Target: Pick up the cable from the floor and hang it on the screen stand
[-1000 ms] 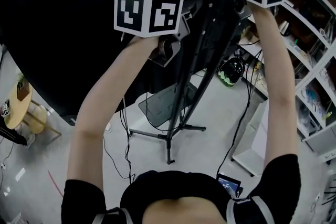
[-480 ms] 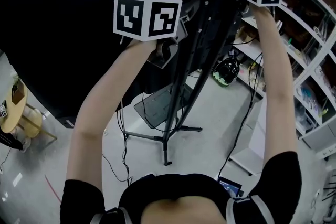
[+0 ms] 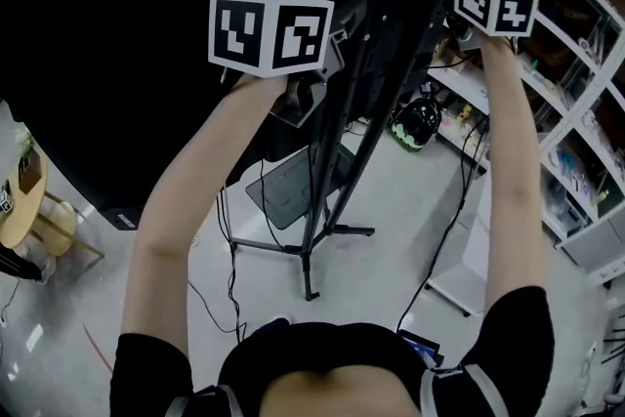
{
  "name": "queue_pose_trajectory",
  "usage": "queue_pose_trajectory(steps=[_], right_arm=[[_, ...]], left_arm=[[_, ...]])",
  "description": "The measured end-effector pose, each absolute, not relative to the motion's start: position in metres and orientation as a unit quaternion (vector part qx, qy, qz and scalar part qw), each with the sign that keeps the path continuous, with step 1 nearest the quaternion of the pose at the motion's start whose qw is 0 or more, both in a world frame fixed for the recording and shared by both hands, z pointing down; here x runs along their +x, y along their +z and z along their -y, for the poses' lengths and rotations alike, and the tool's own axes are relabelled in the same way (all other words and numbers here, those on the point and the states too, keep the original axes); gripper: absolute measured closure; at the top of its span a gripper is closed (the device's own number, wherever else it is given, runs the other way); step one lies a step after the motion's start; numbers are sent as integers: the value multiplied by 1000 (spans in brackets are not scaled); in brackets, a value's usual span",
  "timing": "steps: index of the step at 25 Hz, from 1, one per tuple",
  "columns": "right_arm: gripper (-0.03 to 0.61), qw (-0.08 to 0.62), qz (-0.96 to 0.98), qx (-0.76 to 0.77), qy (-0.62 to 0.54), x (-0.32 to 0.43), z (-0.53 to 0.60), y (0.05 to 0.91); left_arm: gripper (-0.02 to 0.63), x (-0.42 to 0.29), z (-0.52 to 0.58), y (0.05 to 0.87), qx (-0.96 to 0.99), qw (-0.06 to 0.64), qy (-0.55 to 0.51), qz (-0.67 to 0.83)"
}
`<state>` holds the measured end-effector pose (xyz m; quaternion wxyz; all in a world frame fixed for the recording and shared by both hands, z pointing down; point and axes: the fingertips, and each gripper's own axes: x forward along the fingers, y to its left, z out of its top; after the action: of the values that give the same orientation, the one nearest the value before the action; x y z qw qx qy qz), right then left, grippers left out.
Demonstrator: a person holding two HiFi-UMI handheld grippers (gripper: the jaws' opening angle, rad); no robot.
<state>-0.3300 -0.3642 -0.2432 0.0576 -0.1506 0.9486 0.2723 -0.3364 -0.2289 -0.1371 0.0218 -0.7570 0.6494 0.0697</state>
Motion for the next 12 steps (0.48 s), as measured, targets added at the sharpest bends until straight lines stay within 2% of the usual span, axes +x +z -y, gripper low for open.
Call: queue_pose_trajectory(steps=[6, 12], right_arm=[[468, 85, -952, -175, 237, -304, 358, -220], [466, 83, -969, -153, 176, -302, 351, -156]], left_arm=[[611, -314, 211, -129, -759, 37, 68, -647], [611, -295, 204, -109, -756, 46, 45, -652]])
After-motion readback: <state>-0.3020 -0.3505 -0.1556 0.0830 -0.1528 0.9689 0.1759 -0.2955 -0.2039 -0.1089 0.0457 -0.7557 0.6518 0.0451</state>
